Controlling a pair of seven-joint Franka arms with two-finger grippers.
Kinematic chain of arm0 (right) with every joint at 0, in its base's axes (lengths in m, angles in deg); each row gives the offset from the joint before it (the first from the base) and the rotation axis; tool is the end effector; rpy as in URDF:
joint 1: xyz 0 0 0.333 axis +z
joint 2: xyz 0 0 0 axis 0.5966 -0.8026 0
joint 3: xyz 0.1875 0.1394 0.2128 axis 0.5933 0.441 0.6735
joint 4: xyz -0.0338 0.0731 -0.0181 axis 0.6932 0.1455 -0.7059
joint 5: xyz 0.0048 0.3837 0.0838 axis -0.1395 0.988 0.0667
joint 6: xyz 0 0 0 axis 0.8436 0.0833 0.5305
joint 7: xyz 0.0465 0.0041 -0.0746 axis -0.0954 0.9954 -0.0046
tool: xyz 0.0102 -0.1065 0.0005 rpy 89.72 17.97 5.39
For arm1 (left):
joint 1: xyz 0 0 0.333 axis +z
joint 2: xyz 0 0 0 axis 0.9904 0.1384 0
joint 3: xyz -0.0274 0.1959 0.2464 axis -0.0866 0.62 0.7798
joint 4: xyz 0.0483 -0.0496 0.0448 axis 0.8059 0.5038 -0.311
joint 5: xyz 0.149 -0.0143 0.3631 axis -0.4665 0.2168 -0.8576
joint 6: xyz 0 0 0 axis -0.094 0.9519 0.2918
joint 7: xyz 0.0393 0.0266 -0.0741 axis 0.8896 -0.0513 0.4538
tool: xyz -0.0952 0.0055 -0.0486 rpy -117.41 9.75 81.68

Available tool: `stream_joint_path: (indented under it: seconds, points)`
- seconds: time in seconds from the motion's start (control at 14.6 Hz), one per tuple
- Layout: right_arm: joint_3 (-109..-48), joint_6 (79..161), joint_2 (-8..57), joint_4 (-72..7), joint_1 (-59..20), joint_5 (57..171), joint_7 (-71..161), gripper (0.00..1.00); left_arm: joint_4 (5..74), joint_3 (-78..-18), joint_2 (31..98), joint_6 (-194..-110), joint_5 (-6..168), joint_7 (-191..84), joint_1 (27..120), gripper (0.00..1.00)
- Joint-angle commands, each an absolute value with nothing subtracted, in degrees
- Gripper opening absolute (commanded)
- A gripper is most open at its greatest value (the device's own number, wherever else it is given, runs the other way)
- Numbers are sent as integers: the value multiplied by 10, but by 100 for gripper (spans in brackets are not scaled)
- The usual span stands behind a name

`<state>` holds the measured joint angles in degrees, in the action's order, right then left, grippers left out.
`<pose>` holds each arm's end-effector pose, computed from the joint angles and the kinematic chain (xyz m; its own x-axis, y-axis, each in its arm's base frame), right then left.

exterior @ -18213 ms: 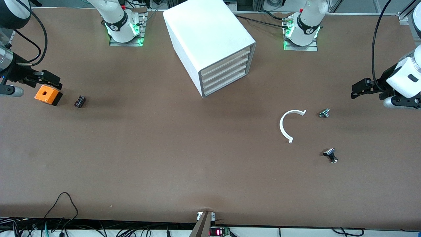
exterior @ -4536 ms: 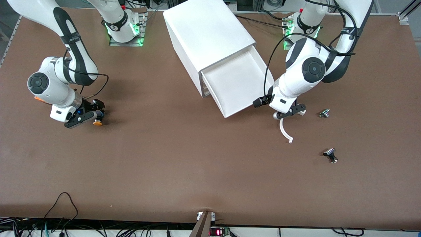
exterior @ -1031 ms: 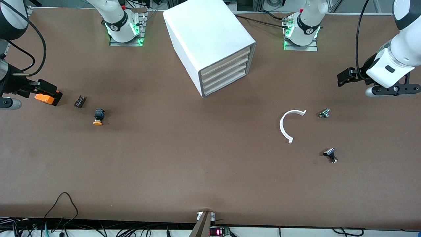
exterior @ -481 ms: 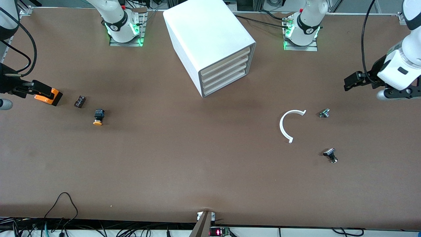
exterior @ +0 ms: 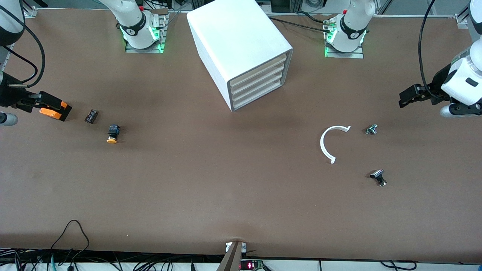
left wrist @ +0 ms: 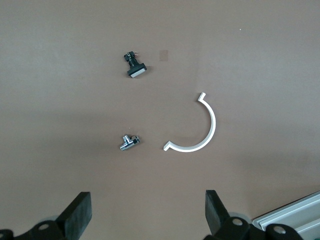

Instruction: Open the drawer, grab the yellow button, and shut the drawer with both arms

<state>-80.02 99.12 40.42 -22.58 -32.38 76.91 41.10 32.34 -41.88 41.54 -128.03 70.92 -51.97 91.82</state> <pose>0.5958 -0.0277 0.5659 0.9988 -0.0329 -0.0357 -0.0322 -0.9993 0.0195 0.5698 -0.0190 0.5790 0.9941 0.0974 -0.0481 0.0970 -0.9952 -0.0113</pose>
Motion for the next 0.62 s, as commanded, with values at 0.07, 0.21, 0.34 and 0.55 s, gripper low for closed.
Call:
stream_joint_path:
  seconds: [0.07, 0.21, 0.34, 0.55]
  points:
    - [-800, 985, 407, -222, -323, 775, 416, 100, 303, -420, 426, -1276, 710, -519, 922, 100]
    - [-800, 985, 407, -222, -323, 775, 416, 100, 303, -421, 429, -1276, 709, -514, 919, 100]
    - [-800, 985, 407, -222, -323, 776, 416, 100, 303, -422, 431, -1276, 710, -515, 920, 100]
    - [-800, 984, 407, -222, -323, 776, 416, 100, 303, -421, 431, -1276, 710, -517, 920, 100]
